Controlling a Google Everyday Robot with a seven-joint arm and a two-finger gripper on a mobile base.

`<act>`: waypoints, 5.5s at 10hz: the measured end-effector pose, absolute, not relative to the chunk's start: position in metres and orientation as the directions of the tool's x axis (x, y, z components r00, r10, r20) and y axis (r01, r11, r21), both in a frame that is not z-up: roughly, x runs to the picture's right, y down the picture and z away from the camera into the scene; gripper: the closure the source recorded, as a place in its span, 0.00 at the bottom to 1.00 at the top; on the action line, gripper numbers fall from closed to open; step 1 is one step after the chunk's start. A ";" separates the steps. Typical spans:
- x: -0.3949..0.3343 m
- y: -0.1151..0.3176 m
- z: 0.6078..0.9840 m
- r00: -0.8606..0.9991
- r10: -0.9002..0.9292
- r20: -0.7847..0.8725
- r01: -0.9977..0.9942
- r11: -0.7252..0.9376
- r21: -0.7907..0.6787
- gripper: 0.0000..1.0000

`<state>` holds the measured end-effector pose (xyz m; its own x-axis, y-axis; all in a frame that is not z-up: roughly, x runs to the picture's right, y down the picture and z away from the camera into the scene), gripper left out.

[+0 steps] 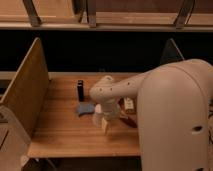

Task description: Place the ceramic cup over the eraser

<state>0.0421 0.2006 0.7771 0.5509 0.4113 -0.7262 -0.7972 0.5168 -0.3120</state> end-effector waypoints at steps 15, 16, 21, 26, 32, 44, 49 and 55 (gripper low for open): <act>-0.022 0.141 0.788 0.777 0.511 -0.367 -0.612 0.750 -0.252 0.20; -0.022 0.140 0.788 0.781 0.509 -0.361 -0.607 0.754 -0.251 0.20; -0.018 0.142 0.791 0.779 0.513 -0.361 -0.610 0.753 -0.246 0.20; -0.006 0.136 0.824 0.767 0.541 -0.344 -0.625 0.752 -0.210 0.25; -0.020 0.143 0.826 0.762 0.557 -0.329 -0.639 0.729 -0.246 0.82; -0.013 0.064 0.742 0.729 0.581 -0.363 -0.666 0.724 -0.180 1.00; 0.000 -0.022 0.753 0.698 0.688 -0.198 -0.715 0.684 -0.146 1.00; 0.009 -0.018 0.760 0.670 0.713 -0.207 -0.742 0.653 -0.154 1.00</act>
<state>0.0088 -0.0181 0.7598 0.6703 0.7126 -0.2071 -0.7417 0.6529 -0.1536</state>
